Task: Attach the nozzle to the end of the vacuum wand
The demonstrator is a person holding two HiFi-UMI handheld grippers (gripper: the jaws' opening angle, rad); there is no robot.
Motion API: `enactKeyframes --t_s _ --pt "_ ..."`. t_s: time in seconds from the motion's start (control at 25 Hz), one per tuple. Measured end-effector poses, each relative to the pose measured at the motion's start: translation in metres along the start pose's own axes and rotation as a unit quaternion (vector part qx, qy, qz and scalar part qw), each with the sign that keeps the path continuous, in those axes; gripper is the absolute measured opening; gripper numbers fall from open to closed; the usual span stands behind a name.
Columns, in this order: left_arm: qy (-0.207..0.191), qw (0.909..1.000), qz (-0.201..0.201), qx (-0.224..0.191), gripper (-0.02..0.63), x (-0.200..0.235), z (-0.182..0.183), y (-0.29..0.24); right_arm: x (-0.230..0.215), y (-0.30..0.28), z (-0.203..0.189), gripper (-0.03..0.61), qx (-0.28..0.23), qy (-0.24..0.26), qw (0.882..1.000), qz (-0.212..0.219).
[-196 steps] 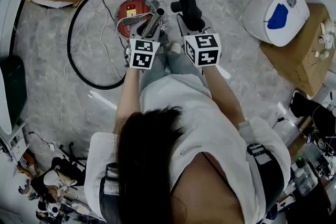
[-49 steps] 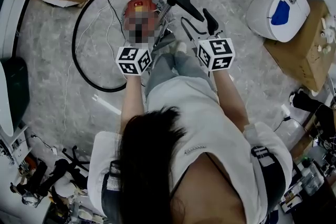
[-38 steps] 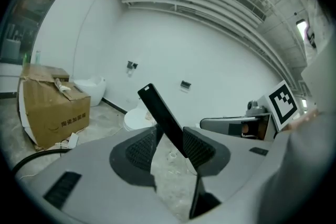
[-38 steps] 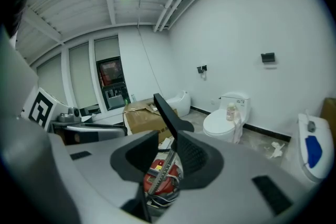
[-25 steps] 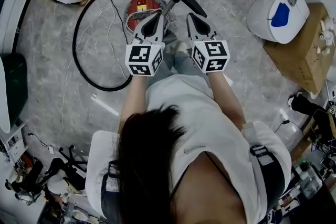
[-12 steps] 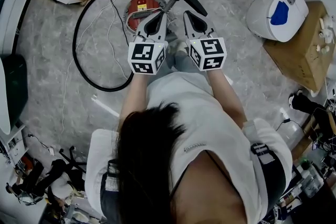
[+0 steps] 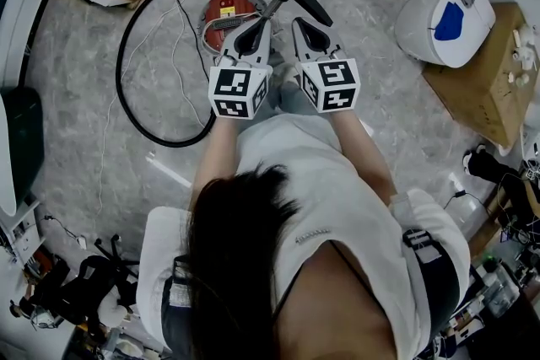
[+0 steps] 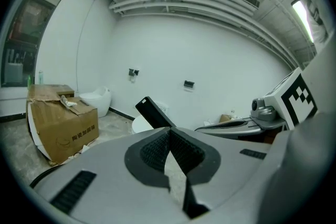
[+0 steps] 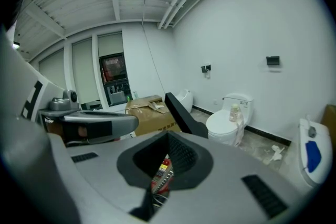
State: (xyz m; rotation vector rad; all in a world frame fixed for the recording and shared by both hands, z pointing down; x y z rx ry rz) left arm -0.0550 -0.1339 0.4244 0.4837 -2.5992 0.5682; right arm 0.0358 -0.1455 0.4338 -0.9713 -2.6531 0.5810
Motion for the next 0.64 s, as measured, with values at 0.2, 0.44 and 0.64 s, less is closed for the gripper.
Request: enactKeyframes --t_s 0.2,0.44,0.64 --pt "0.003 1.0000 0.003 0.003 0.000 0.003 -0.002 -0.004 0.000 -0.004 -0.004 0.014 0.006 -0.002 1.000 0.003" --pt "-0.008 0.9999 0.004 0.011 0.000 0.002 -0.005 -0.011 -0.004 -0.009 -0.006 0.014 0.009 -0.002 1.000 0.003" --pt "0.002 0.9999 0.007 0.016 0.000 0.005 -0.006 -0.016 -0.007 -0.013 -0.006 0.014 0.011 -0.003 1.000 0.006"
Point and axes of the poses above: the fingertips, and each gripper's own axes: y backward along the fingers, x to its left, z out of its top, the point moved 3 cm from there along y, backward along the fingers, and after that the axes turned 15 degrees about y, right-handed, at the moved point
